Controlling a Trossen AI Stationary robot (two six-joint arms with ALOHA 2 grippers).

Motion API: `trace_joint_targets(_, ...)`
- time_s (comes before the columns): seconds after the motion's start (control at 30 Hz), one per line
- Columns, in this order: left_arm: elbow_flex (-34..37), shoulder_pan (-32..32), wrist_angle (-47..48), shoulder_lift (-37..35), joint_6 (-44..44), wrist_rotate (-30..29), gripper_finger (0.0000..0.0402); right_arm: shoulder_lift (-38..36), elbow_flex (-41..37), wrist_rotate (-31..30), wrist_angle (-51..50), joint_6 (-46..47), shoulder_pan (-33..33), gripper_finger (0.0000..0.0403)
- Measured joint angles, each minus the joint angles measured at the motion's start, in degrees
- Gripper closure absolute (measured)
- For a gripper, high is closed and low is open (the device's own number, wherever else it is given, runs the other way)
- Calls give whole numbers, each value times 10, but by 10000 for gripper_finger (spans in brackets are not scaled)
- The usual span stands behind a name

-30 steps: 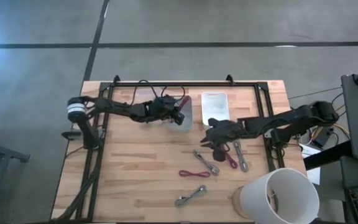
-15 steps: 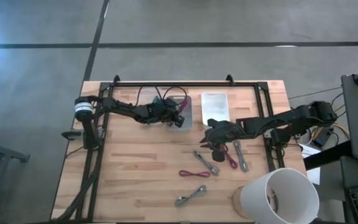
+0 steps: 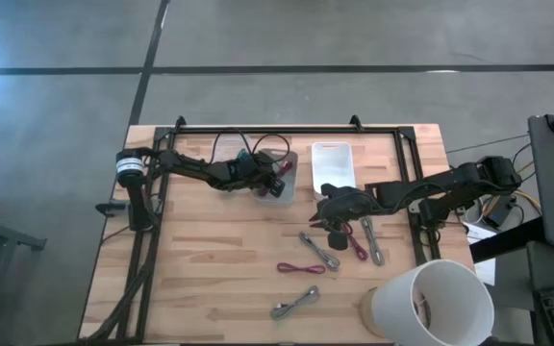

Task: Pick & Place USB Port
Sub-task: Put the left pink charger cable into the gray bin

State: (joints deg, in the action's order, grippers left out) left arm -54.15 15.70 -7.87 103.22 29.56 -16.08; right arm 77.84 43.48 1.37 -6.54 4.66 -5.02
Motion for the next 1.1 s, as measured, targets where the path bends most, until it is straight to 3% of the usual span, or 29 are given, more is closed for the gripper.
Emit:
trace_joint_targets(0.43,-19,0,4,-53,-89,0,309,15,0,0,60,17,0,328)
trace_joint_targets(0.8,-19,-3,100,-202,-171,63,309,76,0,20,75,74,-13,321)
trace_joint_targets(1.1,-18,-3,129,-294,-255,50,309,142,7,62,85,130,-59,298)
